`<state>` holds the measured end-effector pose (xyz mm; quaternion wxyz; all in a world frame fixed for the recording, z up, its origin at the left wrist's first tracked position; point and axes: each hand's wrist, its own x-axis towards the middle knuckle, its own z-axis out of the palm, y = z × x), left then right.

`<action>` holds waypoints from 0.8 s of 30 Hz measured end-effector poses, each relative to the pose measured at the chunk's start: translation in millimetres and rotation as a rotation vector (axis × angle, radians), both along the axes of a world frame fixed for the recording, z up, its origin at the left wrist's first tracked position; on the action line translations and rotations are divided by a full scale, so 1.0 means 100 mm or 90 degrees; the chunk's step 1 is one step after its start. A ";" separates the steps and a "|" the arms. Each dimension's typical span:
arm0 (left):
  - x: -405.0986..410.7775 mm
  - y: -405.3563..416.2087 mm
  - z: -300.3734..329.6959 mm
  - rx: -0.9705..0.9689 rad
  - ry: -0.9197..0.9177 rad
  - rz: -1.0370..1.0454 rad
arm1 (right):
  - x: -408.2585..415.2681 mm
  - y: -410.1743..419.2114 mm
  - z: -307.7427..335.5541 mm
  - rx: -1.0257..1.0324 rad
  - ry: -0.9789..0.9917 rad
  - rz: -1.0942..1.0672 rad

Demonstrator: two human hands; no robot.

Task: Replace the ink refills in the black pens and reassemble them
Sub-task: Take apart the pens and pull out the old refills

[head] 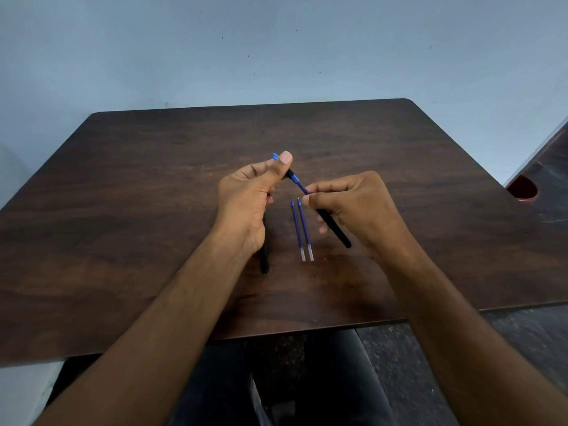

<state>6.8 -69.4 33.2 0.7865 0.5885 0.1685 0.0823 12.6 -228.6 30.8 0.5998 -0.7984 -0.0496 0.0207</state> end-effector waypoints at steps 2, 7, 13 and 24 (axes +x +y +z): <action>0.01 0.01 0.01 -0.007 0.002 0.012 | 0.01 -0.02 -0.02 -0.006 -0.003 0.001; 0.02 0.07 0.06 -0.081 -0.066 0.070 | 0.05 -0.08 -0.02 -0.003 0.007 -0.013; 0.02 0.07 0.02 0.011 -0.037 0.017 | 0.07 -0.13 0.02 0.012 -0.008 -0.041; 0.06 -0.14 0.02 0.288 0.112 -0.250 | 0.16 -0.31 0.11 0.000 -0.048 -0.096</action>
